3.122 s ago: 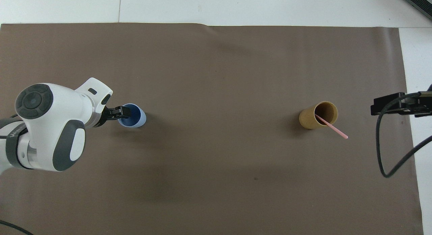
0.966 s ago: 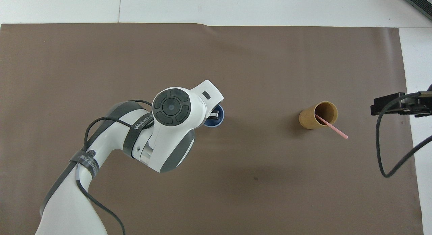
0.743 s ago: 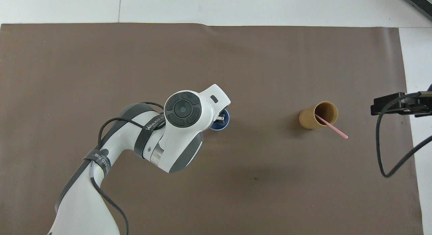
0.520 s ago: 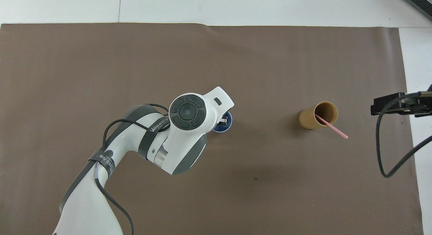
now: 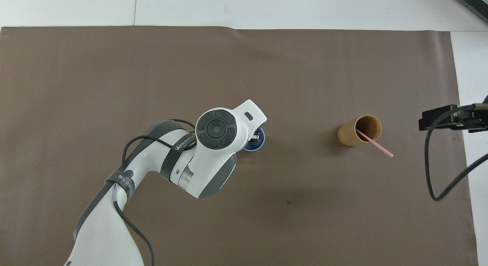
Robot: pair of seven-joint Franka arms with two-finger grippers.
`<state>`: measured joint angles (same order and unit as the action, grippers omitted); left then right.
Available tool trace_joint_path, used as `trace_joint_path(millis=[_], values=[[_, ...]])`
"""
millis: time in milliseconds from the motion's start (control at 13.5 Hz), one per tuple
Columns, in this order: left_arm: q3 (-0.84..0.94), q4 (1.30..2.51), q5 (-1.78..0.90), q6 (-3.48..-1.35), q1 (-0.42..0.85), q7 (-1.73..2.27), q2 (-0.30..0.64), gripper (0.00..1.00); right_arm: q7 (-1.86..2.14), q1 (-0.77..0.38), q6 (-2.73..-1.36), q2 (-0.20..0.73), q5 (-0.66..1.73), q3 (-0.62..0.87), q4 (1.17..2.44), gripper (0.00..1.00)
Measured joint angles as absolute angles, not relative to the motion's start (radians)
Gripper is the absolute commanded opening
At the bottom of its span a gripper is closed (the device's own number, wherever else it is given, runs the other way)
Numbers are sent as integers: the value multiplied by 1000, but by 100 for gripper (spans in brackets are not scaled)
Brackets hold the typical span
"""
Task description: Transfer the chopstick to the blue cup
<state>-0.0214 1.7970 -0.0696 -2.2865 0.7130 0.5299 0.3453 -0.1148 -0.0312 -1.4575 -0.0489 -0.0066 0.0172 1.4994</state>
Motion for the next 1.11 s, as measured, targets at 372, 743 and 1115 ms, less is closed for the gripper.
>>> trace_joint_path(millis=[372, 743, 1115], values=[[-47, 1767, -70, -2220, 711, 537, 306, 100, -114, -32, -1472, -51, -6, 23, 1512, 100], [-64, 1758, -70, -2010, 535, 476, 126, 100, -114, -26, -1666, -89, -5, 17, 1758, 93], [-67, 1761, -70, -1828, 327, 244, 39, 100, -3, -26, -1891, -103, -5, 17, 2029, 75]])
